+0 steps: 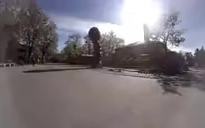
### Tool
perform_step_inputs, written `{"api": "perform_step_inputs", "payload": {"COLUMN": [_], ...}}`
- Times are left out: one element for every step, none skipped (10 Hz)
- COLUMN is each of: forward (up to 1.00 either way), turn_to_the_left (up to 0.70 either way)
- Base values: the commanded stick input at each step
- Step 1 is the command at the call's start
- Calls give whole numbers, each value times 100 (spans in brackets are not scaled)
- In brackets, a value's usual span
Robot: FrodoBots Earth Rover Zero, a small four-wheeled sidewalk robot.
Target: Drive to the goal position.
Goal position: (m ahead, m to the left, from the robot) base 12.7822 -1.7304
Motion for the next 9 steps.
{"api": "perform_step_inputs", "payload": {"forward": [100,100,100,100,100,100,100,100,100], "turn_to_the_left": [0,0,0,0,0,0,0,0,0]}}
